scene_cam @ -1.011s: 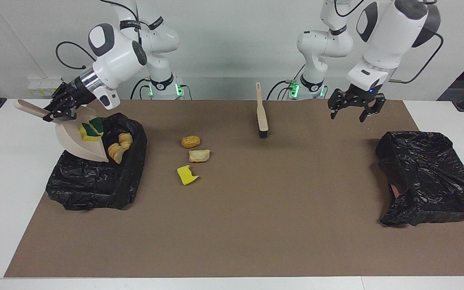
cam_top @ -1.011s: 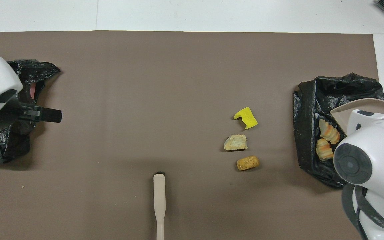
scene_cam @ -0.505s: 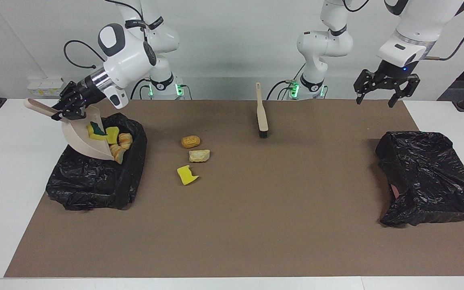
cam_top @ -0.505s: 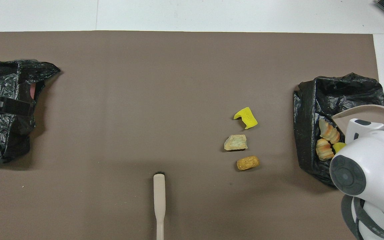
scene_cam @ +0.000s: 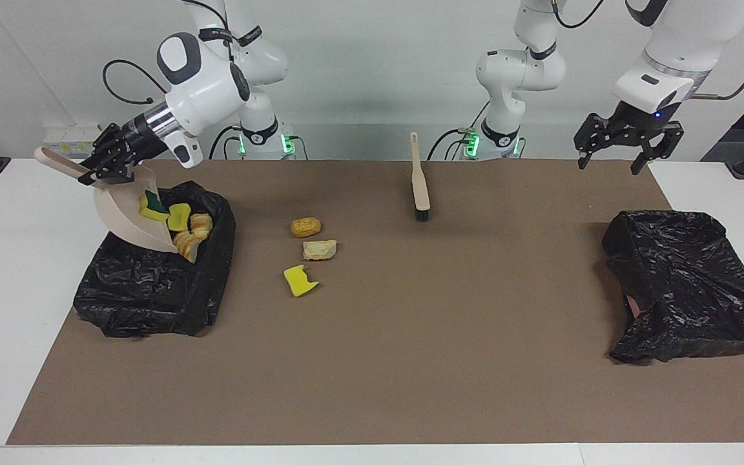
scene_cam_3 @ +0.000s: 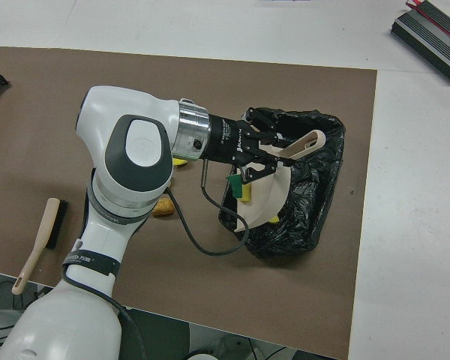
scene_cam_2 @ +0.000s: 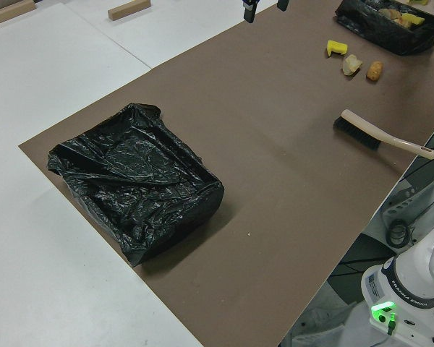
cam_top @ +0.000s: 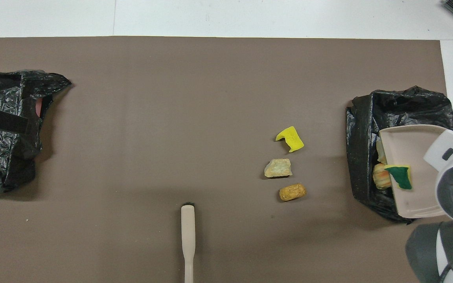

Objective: Sweep and dump trash in bin
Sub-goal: 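Tip the dustpan further with the right gripper to empty the sponge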

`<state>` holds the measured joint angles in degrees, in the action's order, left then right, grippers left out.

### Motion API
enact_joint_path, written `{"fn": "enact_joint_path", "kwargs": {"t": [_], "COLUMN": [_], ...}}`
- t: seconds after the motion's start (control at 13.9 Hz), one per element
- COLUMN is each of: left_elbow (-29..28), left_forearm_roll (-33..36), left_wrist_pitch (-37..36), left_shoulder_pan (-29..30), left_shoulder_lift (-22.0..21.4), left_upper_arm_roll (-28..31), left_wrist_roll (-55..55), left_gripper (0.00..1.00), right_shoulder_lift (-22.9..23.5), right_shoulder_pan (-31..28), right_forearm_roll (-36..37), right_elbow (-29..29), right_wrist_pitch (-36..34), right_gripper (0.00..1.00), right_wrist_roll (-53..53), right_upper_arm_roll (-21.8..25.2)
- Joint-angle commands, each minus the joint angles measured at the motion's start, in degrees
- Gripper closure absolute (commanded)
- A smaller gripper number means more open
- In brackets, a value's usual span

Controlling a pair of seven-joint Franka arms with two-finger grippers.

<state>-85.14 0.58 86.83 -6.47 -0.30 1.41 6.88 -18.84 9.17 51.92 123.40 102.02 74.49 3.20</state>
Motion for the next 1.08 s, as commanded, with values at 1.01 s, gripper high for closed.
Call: {"fn": "enact_joint_path", "kwargs": {"t": [1.01], "left_elbow": [-0.37], "left_forearm_roll": [0.21], "left_wrist_pitch": [-1.23], "left_shoulder_pan": [4.01], "left_shoulder_lift": [-0.94], "left_upper_arm_roll": [-4.13], "left_wrist_roll": [0.24], "left_gripper": [0.0], "right_shoulder_lift": [9.69], "right_shoulder_pan": [-3.28], "right_forearm_roll": [-1.17], "right_elbow": [-8.72], "right_wrist_pitch": [12.21], "right_gripper": [1.0], "right_wrist_roll": [14.27], "right_upper_arm_roll": [9.01]}}
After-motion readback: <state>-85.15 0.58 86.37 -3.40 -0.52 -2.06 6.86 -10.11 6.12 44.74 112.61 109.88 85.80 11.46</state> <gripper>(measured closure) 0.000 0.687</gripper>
